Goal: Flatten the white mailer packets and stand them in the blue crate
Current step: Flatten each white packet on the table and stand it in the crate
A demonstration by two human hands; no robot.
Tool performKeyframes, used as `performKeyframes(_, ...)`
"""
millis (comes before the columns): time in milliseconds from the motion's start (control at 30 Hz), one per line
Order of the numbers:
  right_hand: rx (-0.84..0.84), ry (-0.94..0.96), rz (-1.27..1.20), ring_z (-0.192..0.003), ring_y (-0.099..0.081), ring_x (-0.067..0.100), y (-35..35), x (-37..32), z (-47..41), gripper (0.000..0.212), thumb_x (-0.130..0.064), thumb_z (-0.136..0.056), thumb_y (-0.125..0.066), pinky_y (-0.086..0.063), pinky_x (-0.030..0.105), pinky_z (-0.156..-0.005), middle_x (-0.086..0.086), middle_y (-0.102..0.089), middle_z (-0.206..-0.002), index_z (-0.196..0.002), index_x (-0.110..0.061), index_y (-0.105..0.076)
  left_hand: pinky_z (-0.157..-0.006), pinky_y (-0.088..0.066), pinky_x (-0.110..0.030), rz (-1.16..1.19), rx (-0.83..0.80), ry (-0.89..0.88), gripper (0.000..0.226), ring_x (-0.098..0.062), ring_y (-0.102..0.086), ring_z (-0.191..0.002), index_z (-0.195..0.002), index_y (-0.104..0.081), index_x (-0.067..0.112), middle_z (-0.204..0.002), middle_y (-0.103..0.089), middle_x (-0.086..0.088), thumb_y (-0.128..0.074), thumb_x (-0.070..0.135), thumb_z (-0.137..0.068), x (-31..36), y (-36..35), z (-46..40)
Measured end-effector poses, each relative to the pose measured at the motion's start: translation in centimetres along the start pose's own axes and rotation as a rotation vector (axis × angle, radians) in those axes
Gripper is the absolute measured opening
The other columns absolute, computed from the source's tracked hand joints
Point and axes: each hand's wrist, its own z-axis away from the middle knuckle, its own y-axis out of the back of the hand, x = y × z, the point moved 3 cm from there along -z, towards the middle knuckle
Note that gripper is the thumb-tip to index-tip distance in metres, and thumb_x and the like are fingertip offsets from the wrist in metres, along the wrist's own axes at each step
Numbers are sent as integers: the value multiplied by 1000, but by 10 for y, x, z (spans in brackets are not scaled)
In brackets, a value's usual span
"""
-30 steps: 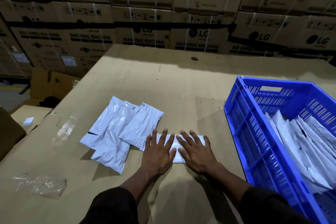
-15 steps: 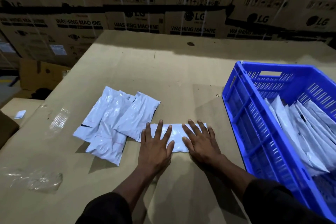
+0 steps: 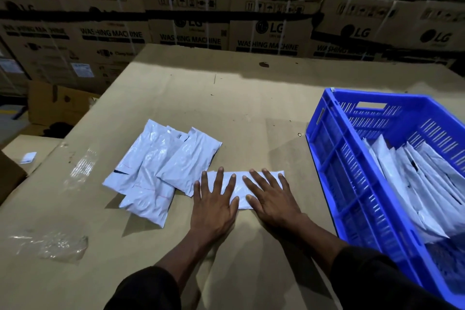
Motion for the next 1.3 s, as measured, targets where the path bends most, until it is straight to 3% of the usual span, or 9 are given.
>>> performKeyframes(100, -26, 6, -7, -154, -6, 18, -1, 3, -1, 59, -59, -101, -9, -2, 51, -120, -14, -5, -167, -158, -43, -9, -117, -25, -66, 7, 3, 10, 61, -47, -20, -153, -160, -33, 31, -170, -22, -10, -32, 51, -103, 2, 1, 8)
performKeyframes(267, -42, 29, -31, -154, -4, 20, 0, 3, -2, 63, -62, -99, -6, -1, 51, -119, -14, -3, -167, -158, -40, -9, -109, -36, -70, 44, -37, 13, 60, -52, -37, -144, -151, -51, 26, -161, -41, -12, -39, 50, -98, 0, 1, 4)
performKeyframes(400, -73, 51, -16, -153, 5, 17, 3, 6, 1, 63, -64, -100, -11, 3, 51, -119, -15, 5, -167, -158, -42, 0, -108, -37, -70, 77, -32, 12, 58, -52, -40, -142, -150, -50, 27, -159, -44, -12, -38, 52, -98, -1, 1, 4)
performKeyframes(633, -192, 52, -105, -153, 10, 15, 14, 5, 7, 67, -68, -98, -20, 3, 53, -121, -15, 7, -166, -157, -45, 3, -111, -15, -62, 54, -107, -7, 60, -52, -38, -143, -155, -39, 30, -163, -37, -9, -25, 59, -104, -11, -5, 2)
performKeyframes(800, -158, 85, -39, -151, -12, 20, 28, 5, 15, 71, -70, -93, -20, -19, 53, -117, -8, -11, -166, -157, -38, -15, -116, -5, -67, 6, -100, -117, 82, -43, -16, -156, -162, -25, 32, -171, -21, -6, -22, 80, -96, -8, 0, 10)
performKeyframes(867, -108, 70, -59, -147, -23, 20, 33, 2, 15, 64, -64, -97, -25, -26, 50, -112, -9, -21, -164, -155, -38, -22, -115, -10, -70, -8, -93, -138, 84, -38, -17, -156, -161, -28, 29, -170, -22, -6, -29, 81, -94, -7, 4, 13)
performKeyframes(967, -41, 15, -162, -137, -37, 19, 38, 0, 15, 51, -56, -103, -29, -32, 46, -106, -14, -33, -158, -151, -40, -28, -111, -26, -71, 3, -51, -110, 75, -35, -34, -148, -152, -41, 24, -162, -38, -7, -46, 67, -90, -3, 13, 16)
performKeyframes(1100, -12, 62, -227, -130, -46, 20, 46, -6, 19, 48, -52, -104, -30, -38, 44, -103, -14, -39, -154, -150, -37, -31, -109, -29, -68, -12, 159, -66, 43, -34, -52, -134, -128, -62, 24, -143, -57, -4, -71, 21, -86, -2, 20, 15)
performKeyframes(1300, 147, 324, -280, -137, -47, 27, 60, -16, 17, 50, -36, -100, -38, -42, 49, -106, -4, -39, -157, -148, -23, -43, -111, -20, -72, -14, 243, -11, 51, -36, -48, -136, -103, -66, 26, -133, -62, -2, -71, -7, -64, -8, 33, 1)
